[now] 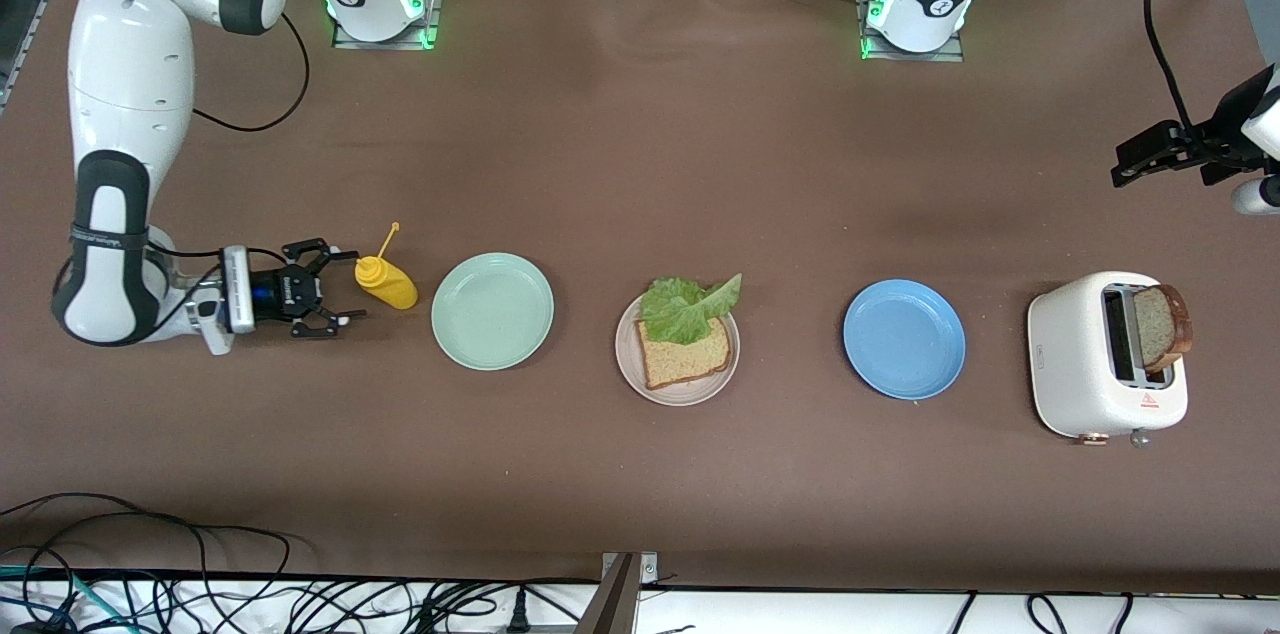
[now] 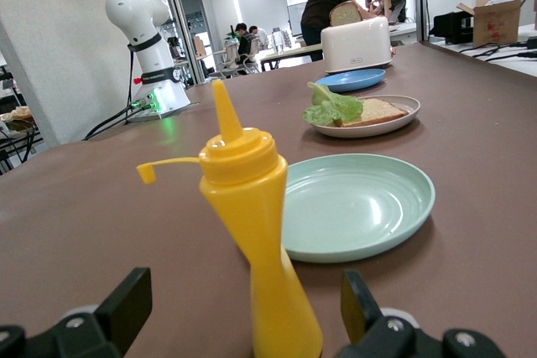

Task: Make sandwich on beige plate with both arms
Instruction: 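Withdraw the right gripper while the left gripper moves toward the toaster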

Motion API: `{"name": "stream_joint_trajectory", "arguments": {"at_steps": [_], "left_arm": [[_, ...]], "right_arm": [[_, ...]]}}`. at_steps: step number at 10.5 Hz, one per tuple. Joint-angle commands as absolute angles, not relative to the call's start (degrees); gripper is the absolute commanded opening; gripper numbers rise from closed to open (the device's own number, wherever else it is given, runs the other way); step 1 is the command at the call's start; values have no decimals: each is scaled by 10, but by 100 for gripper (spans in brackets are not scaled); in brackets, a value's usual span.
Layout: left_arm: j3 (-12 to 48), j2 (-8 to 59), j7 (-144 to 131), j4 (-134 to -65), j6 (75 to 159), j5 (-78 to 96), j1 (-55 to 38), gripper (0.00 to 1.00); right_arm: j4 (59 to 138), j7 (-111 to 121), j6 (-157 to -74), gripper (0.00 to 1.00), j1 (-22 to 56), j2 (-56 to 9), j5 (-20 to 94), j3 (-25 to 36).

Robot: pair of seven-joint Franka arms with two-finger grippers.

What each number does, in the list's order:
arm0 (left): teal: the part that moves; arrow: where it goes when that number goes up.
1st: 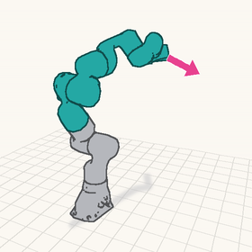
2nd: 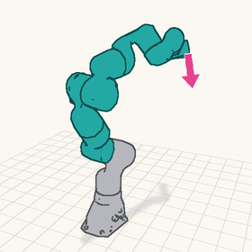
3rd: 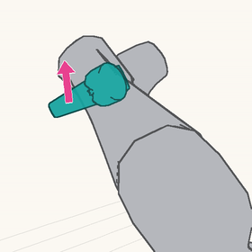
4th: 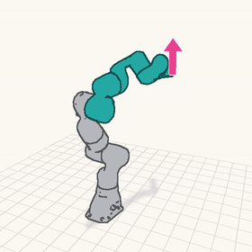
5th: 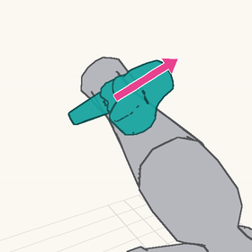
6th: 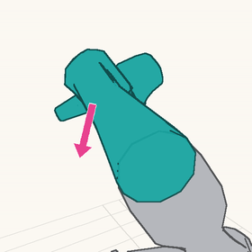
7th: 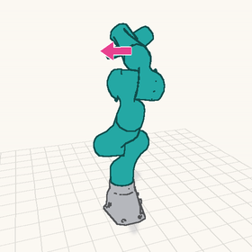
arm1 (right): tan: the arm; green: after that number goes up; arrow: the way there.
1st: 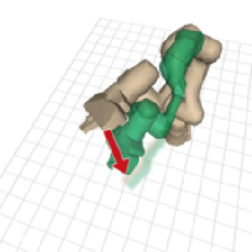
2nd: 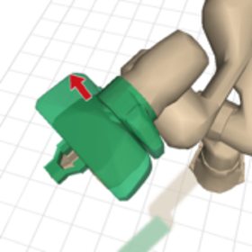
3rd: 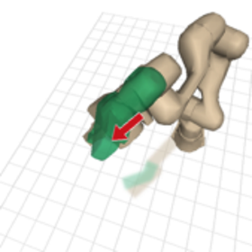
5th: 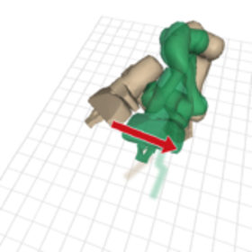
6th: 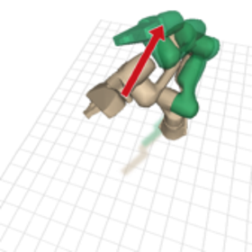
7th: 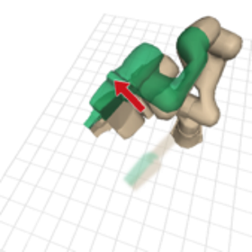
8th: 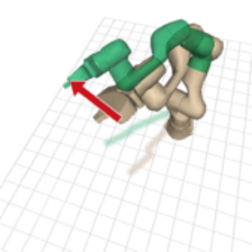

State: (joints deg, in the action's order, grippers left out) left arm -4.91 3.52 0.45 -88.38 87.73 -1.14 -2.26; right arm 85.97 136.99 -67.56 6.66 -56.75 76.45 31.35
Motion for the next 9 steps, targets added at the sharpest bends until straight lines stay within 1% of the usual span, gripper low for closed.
{"name": "stream_joint_trajectory", "arguments": {"at_steps": [1,2,4,9], "left_arm": [[-49,40,9,-873,876,-18,-22,100],[-50,41,11,-873,877,-18,-21,100],[-51,45,13,-873,884,-19,-18,100],[-50,50,15,-873,897,-18,-7,100]], "right_arm": [[845,1310,-639,100,70,-558,741,360],[816,1275,-637,100,76,-558,737,379],[791,1138,-628,100,78,-548,737,398],[671,859,-631,100,87,-545,725,409]]}}
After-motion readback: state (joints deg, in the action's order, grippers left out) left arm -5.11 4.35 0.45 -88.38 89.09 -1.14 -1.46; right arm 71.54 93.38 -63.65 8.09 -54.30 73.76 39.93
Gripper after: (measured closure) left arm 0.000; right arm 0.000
